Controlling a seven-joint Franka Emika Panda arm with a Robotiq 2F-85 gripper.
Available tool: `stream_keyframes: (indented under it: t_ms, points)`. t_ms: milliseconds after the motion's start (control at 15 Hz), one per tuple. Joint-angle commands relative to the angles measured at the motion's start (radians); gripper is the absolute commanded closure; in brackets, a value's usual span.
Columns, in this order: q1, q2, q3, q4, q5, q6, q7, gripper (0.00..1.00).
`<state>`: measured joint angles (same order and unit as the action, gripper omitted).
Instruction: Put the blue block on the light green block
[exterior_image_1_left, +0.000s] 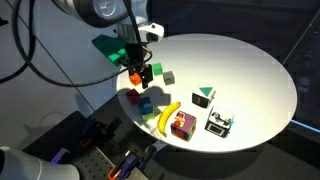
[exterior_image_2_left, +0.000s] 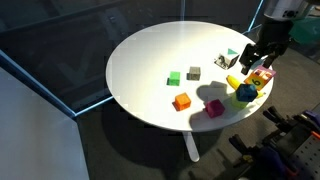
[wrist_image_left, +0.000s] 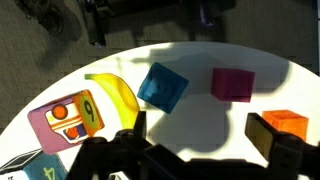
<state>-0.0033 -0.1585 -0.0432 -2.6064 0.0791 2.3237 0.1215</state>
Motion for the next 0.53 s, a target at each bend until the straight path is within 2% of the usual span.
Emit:
stream_keyframes:
  t_ms: [0, 200, 467]
  points:
    - [-0.013, -0.101, 0.014, -0.05, -0.024, -0.056, 0.002, 0.0]
    - [-0.018, -0.18, 0.012, -0.066, -0.04, -0.186, -0.01, 0.0]
    - [-0.019, -0.315, 0.007, -0.093, -0.047, -0.279, -0.038, 0.0]
